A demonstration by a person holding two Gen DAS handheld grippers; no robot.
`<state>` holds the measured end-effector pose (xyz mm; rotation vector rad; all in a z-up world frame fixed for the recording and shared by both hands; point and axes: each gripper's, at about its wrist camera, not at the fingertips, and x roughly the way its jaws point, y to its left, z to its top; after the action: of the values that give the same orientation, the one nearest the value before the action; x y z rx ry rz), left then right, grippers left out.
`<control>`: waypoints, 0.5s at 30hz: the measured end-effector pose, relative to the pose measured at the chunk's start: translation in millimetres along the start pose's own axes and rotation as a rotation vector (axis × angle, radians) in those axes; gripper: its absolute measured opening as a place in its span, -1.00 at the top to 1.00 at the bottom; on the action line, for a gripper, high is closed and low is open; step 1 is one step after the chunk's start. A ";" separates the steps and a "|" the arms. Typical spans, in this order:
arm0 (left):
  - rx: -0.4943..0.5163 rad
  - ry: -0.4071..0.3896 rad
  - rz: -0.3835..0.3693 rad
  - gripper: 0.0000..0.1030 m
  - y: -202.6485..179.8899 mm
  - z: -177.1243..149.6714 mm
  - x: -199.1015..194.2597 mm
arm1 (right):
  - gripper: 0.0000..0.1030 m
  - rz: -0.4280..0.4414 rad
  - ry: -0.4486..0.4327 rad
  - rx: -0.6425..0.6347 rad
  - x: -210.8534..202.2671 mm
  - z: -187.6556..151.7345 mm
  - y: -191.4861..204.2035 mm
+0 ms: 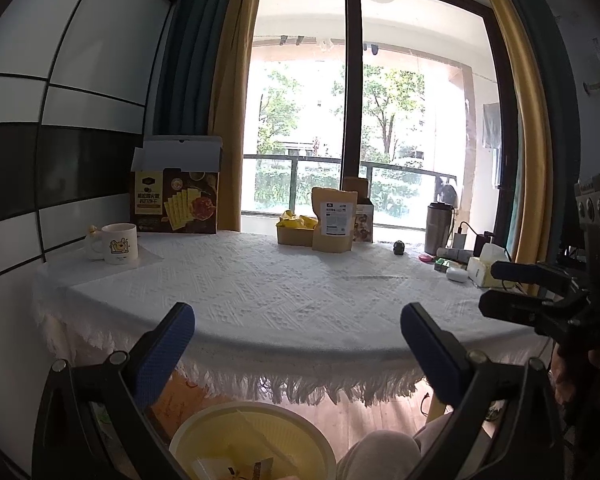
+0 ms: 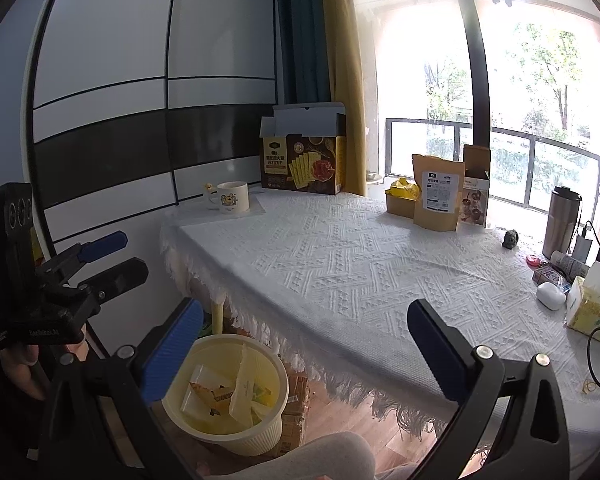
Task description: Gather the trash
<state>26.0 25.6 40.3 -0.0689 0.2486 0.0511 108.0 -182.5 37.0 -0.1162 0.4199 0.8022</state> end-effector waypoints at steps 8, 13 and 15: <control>-0.004 -0.005 -0.003 -0.99 0.9 -0.8 -2.1 | -0.97 0.001 -0.003 -0.006 0.8 1.0 2.5; 0.004 -0.010 0.001 -0.99 1.5 -1.4 -3.3 | -0.97 -0.001 -0.004 -0.014 0.5 2.2 4.4; -0.004 -0.011 0.000 -0.99 3.0 -1.5 -3.8 | -0.97 -0.002 -0.004 -0.014 0.1 2.0 4.0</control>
<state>21.8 28.3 39.6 -0.0723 0.2373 0.0524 105.8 -179.1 39.0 -0.1278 0.4104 0.8031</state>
